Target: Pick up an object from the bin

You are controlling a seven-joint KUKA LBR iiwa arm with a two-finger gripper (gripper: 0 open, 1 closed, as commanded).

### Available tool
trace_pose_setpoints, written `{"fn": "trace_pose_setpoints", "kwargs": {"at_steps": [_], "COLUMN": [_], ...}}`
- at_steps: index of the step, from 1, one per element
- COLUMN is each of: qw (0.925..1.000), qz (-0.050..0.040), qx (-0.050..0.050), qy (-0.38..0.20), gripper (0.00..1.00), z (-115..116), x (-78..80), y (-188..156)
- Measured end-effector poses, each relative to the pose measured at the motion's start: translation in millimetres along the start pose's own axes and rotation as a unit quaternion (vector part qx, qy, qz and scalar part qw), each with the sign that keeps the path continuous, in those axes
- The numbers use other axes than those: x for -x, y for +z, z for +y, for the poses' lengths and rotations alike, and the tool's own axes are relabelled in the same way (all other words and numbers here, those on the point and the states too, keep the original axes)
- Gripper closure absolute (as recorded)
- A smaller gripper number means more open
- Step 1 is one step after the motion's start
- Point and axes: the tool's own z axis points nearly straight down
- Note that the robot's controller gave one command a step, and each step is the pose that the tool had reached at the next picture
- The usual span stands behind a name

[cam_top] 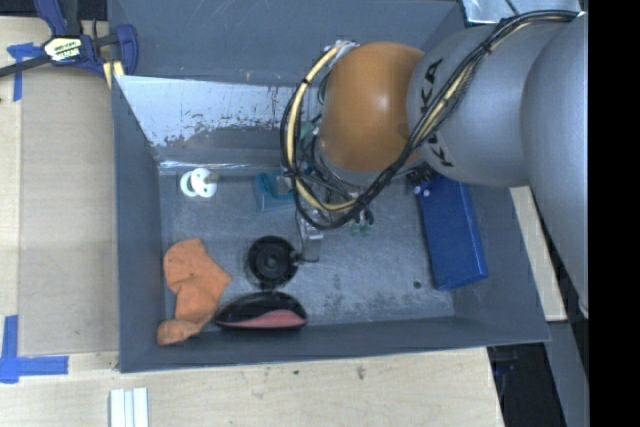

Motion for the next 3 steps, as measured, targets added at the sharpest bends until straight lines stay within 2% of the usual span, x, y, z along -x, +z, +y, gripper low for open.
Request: {"fn": "trace_pose_setpoints", "kwargs": {"at_steps": [1, 2, 3], "qw": [0.9961, 0.9889, 0.9975], "qz": [-0.0008, 0.0036, 0.0024], "qx": [-0.002, -0.001, 0.001], "qy": [-0.088, -0.149, -0.071], "gripper": [0.00, 0.00, 1.00], "z": [4.6, 32.7, 28.8], "x": [-25.1, -34.6, -55.5], "y": [28.9, 46.9, 51.4]}}
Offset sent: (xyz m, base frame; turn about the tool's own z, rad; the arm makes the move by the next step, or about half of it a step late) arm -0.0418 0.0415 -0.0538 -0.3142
